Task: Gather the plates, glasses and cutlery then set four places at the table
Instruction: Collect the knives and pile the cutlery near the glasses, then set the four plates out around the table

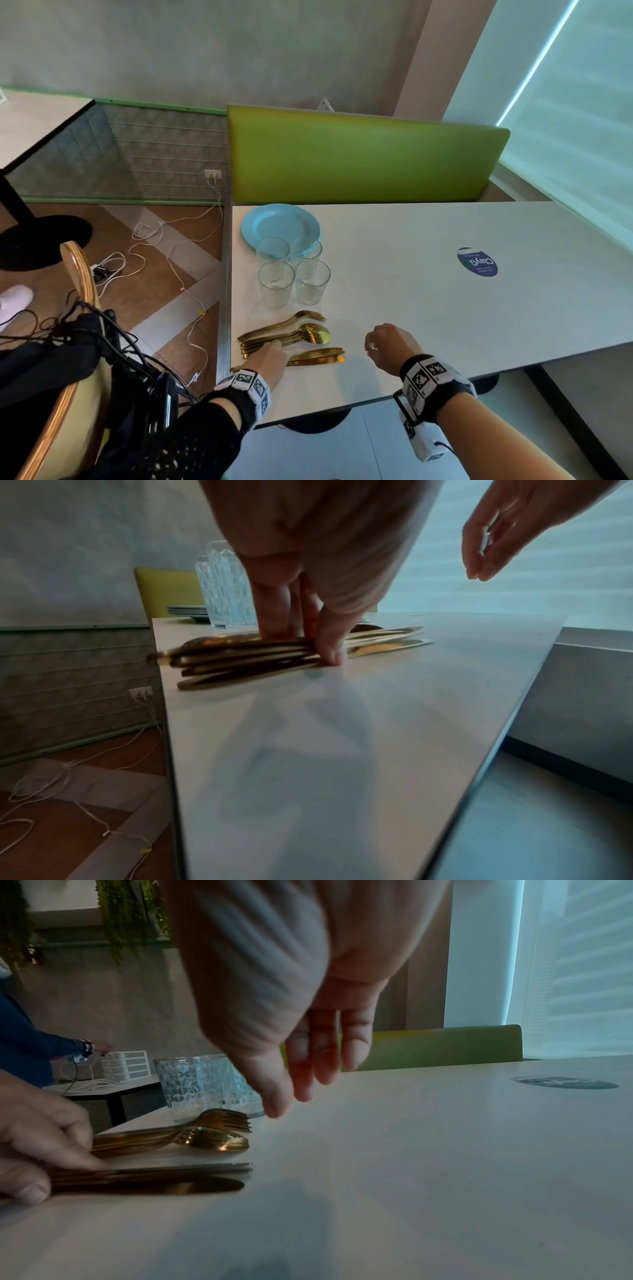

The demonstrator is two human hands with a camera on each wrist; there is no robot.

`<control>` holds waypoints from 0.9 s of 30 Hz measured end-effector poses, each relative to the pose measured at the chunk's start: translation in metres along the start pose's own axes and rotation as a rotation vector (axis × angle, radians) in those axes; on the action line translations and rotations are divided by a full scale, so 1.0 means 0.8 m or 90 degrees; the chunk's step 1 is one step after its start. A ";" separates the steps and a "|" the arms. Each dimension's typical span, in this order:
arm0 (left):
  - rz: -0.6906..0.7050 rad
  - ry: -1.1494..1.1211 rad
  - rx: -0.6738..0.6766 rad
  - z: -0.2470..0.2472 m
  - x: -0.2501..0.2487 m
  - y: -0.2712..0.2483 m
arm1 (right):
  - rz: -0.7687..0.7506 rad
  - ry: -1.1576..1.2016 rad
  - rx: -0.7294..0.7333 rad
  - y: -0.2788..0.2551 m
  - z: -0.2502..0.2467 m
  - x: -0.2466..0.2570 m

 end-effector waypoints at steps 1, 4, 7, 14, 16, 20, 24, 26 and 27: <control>-0.031 -0.032 0.023 0.003 0.002 0.003 | 0.002 0.000 0.000 0.000 0.000 0.000; -0.073 -0.079 0.017 0.002 0.004 0.003 | 0.002 0.007 -0.003 0.001 -0.002 0.003; -0.032 -0.035 -0.013 -0.008 -0.003 0.001 | 0.001 0.020 -0.005 0.002 -0.008 0.007; 0.021 -0.025 -0.118 -0.049 -0.010 0.002 | 0.025 0.060 -0.015 0.011 -0.033 0.012; 0.036 -0.084 -0.174 -0.077 -0.013 0.004 | 0.036 0.072 -0.019 0.016 -0.042 0.012; 0.063 -0.160 -0.289 -0.147 -0.008 0.017 | 0.057 0.111 -0.028 0.034 -0.063 0.008; 0.058 -0.212 -0.351 -0.222 0.013 0.044 | 0.081 0.156 -0.040 0.072 -0.092 -0.002; 0.020 -0.238 -0.360 -0.255 0.035 0.065 | 0.083 0.186 -0.040 0.100 -0.109 -0.007; -0.002 -0.245 -0.351 -0.269 0.048 0.077 | 0.079 0.190 -0.039 0.117 -0.118 -0.009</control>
Point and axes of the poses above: each hand's wrist, its own y-axis towards the middle knuckle, its own z-axis out of the palm, x = y × z, the point moved 3 cm from there along y, towards the middle knuckle, and after that the axes turned 4 degrees about x, right-handed, at the moved point
